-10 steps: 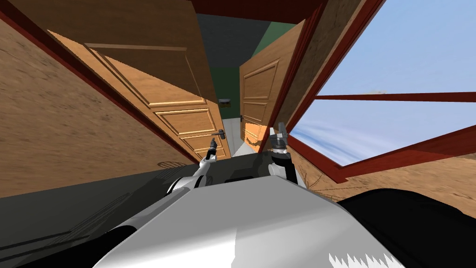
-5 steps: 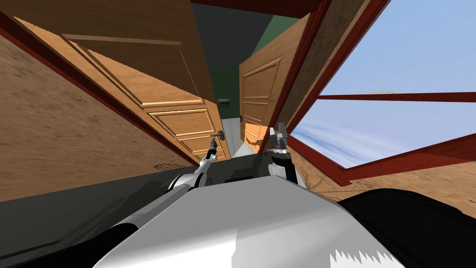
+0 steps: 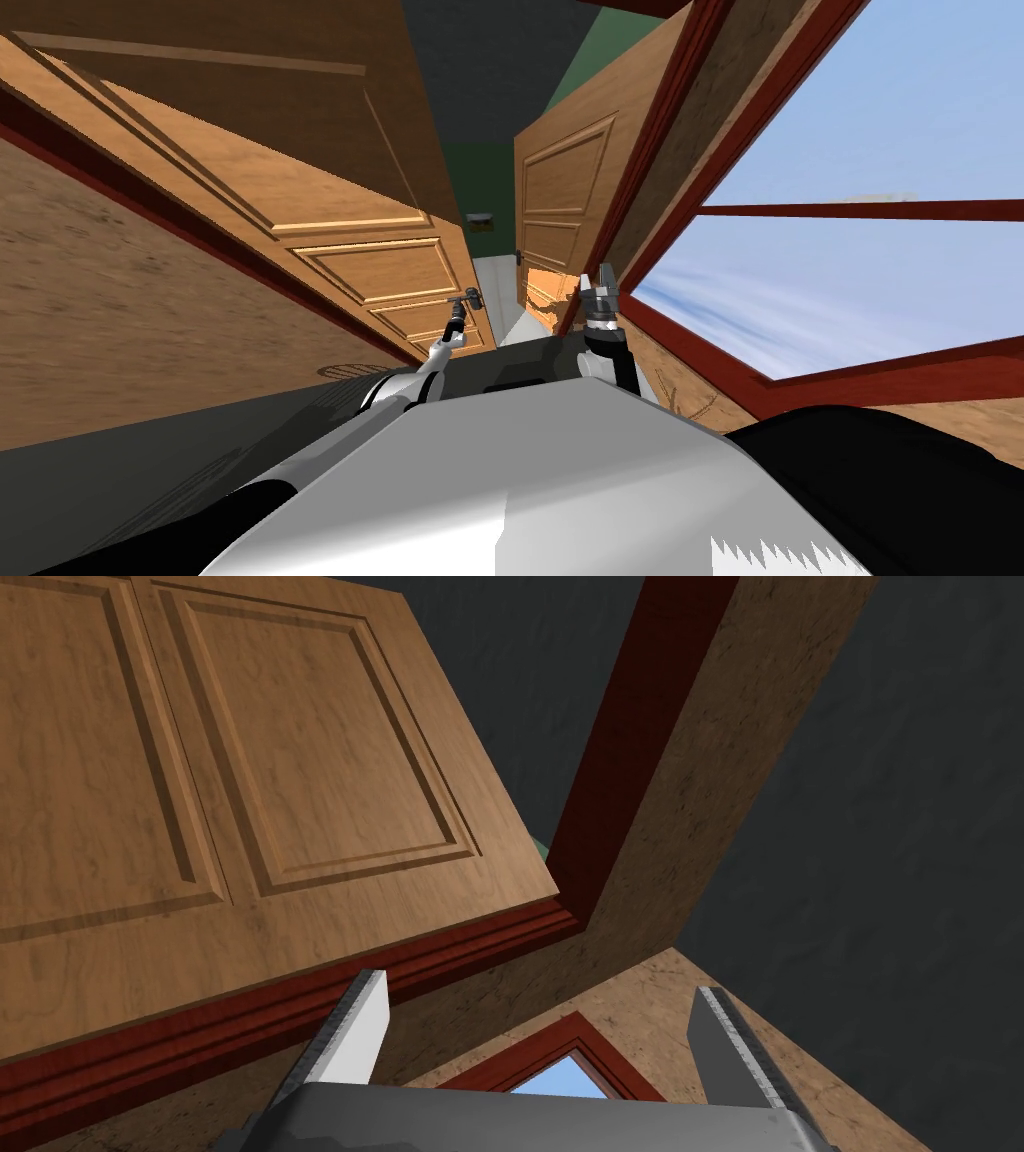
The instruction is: Push the door open
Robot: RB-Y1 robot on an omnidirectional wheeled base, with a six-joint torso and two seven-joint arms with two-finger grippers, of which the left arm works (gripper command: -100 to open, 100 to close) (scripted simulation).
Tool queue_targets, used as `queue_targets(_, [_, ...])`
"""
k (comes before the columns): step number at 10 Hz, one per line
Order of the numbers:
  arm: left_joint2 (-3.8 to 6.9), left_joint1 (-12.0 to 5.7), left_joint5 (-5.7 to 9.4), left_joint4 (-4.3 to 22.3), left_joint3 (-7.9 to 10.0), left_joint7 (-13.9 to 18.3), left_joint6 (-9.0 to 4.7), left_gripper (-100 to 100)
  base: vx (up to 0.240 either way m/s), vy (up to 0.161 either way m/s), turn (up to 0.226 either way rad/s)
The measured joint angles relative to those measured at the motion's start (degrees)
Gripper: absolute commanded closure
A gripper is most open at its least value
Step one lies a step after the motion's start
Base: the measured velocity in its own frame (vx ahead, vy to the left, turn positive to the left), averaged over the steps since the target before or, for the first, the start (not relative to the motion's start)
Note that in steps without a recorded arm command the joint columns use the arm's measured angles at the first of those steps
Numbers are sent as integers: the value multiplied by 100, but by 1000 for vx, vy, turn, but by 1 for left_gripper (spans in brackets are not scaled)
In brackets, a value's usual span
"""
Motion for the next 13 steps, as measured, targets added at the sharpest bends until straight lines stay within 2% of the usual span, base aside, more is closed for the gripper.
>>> queue_targets(3, [16, -3, 14, 0, 35, -14, 19, -100, 175, 26, -19])
queue_targets(4, [18, -6, 15, 1, 36, -15, 18, 100, -12, -4, 5])
queue_targets(9, [38, -38, 17, -19, 44, -15, 17, 100, -8, -1, -4])
queue_targets(11, [22, -26, 26, 9, 69, -39, 22, 100, 121, -28, 56])
queue_targets(12, [-9, 56, 38, -88, 107, -90, 89, 100, 154, -46, 55])
queue_targets(13, [-14, 60, 52, -75, 141, -126, 107, 100, 173, -57, 51])
